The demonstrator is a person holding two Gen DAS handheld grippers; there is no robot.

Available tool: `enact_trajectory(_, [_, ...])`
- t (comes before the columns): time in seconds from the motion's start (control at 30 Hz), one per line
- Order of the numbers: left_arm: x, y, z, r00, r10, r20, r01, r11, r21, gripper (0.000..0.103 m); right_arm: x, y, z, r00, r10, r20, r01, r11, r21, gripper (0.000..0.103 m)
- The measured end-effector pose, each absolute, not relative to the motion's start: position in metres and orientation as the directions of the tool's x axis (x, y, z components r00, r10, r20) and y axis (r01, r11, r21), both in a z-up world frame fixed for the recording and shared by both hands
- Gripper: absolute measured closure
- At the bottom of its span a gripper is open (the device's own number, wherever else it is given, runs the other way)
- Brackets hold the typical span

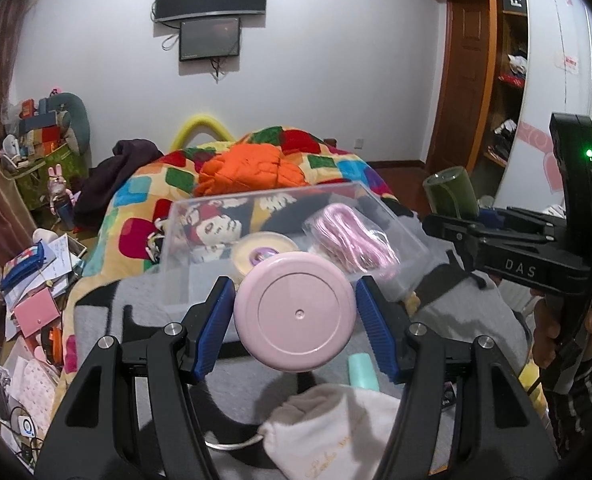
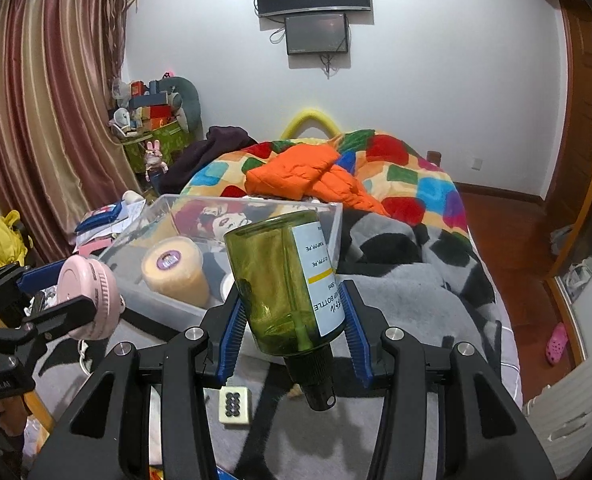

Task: Organize objects
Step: 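Lift the green bottle and pink compact and carry both over the clear box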

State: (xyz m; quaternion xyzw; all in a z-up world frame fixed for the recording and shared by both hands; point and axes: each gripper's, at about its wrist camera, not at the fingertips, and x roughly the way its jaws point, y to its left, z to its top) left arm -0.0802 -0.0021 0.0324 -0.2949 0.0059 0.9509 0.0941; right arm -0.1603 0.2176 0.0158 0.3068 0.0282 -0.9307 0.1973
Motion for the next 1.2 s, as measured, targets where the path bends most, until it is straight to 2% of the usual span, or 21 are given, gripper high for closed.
enact_trajectory(0.3, [-0.101, -0.032, 0.038, -0.824, 0.141, -0.549, -0.126, -0.99, -0.065, 0.041, -0.179, 0.197, 0.02, -0.726, -0.368, -0.581, 0.394, -0.915, 0.086, 0.061])
enact_trajectory(0.57, [-0.126, -0.054, 0.025, -0.81, 0.092, -0.58, -0.063, -0.995, -0.071, 0.041, -0.201, 0.186, 0.023, -0.711, -0.403, -0.577, 0.392, -0.908, 0.151, 0.061])
enact_trajectory(1.2, [-0.152, -0.062, 0.011, -0.803, 0.094, -0.588, -0.058, -0.995, -0.08, 0.041, -0.229, 0.138, -0.012, -0.637, -0.411, -0.652, 0.416, -0.896, 0.158, 0.061])
